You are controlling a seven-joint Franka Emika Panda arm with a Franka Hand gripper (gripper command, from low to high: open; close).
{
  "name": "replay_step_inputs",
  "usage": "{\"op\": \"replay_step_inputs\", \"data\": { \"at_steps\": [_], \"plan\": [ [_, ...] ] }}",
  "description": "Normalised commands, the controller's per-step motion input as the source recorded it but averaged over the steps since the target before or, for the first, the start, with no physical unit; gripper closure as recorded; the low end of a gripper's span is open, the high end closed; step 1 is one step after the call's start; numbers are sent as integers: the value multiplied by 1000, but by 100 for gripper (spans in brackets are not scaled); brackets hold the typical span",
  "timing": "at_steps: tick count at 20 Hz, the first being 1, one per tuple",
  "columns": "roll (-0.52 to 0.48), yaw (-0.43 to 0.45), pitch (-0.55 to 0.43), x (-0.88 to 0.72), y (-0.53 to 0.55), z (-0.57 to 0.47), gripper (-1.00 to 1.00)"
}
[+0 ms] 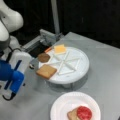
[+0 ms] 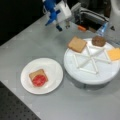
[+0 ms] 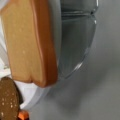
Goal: Ingredient selection for cheeseburger or sandwich
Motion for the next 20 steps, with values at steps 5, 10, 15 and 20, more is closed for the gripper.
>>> {"op": "replay_step_inputs", "data": {
  "at_steps": [5,10,15,20],
  "plan": [
    [279,199,-76,222,-36,-70,-100],
    [233,206,-62,164,-125,-121,-100],
    [243,187,-66,127,-78,-115,-100],
    [344,140,-76,112,-51,-88,-100]
  ]
}}
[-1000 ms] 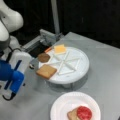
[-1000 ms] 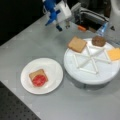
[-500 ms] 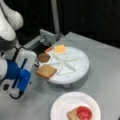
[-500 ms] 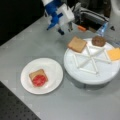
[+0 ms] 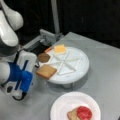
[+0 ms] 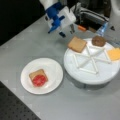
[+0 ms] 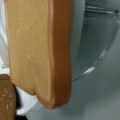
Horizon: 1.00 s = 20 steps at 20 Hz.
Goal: Ingredient selection for cheeseburger or sandwich
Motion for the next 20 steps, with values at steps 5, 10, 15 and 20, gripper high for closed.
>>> {"op": "replay_step_inputs", "data": {
  "at_steps": [5,10,15,20],
  "plan": [
    [332,69,-90,119,-81,-72,-100],
    [297,57,-69,122,-55,-97,-100],
    [248,-10,-102,137,33,-105,-100],
    [184,-11,-95,86,24,-45,-100]
  ]
}}
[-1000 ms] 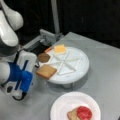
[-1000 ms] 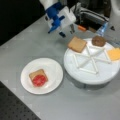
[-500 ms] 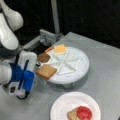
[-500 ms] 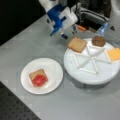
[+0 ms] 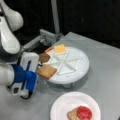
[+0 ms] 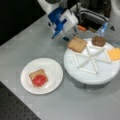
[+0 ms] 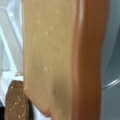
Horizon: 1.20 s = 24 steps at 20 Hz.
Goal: Ingredient selection for cheeseburger or sandwich
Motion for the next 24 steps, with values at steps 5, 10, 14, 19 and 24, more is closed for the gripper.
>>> {"op": "replay_step_inputs", "data": {
  "at_steps": [5,10,14,19,24],
  "plan": [
    [155,-14,-101,48,26,-36,-100],
    [112,-30,-104,28,70,-61,-100],
    [86,-48,-97,20,90,-88,-100],
    [56,-86,-89,12,78,-68,-100],
    [47,-105,-86,-26,66,-47,-100]
  ]
}}
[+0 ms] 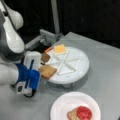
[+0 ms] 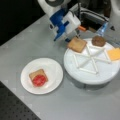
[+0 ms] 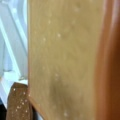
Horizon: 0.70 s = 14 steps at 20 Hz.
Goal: Ingredient selection for cheeseburger or sandwich
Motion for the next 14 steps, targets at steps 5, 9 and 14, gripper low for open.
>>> {"op": "replay_step_inputs", "data": {
  "at_steps": [5,9,14],
  "plan": [
    [-23,-103,-56,-49,75,-41,100],
    [-25,-101,-43,-42,64,-30,100],
    [-16,-105,-44,-28,69,-25,100]
  ]
}}
